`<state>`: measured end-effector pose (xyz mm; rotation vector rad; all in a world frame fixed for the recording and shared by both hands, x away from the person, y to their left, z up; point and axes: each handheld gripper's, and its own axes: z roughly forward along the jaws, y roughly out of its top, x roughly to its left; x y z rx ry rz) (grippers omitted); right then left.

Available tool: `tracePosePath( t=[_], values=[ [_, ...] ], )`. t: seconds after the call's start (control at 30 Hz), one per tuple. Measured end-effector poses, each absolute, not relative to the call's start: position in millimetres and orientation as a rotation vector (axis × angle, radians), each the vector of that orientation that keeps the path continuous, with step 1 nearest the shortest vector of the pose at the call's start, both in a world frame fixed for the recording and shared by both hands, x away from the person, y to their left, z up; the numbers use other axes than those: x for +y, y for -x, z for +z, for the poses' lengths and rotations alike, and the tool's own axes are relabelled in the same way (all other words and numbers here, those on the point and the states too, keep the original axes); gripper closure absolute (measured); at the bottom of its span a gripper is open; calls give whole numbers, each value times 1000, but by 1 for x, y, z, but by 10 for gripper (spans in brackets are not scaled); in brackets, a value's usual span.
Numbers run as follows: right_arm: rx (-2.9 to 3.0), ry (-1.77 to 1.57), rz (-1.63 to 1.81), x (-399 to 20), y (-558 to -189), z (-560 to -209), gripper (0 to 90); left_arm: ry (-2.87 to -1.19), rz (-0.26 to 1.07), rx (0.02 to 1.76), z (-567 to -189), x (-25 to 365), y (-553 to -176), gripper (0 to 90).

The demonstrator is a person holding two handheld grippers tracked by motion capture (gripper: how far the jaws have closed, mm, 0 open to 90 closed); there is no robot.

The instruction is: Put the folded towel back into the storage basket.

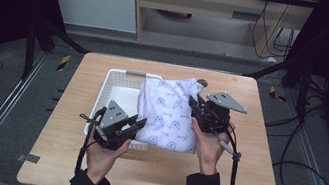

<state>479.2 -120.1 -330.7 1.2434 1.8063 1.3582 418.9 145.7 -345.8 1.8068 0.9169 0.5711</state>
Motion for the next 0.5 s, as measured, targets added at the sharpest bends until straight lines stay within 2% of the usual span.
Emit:
tracePosePath(
  t=[0.5],
  values=[
    [1829,-1193,1410,-75,-496,-321,761,-1768,632,972,-336,187,-419,761]
  ],
)
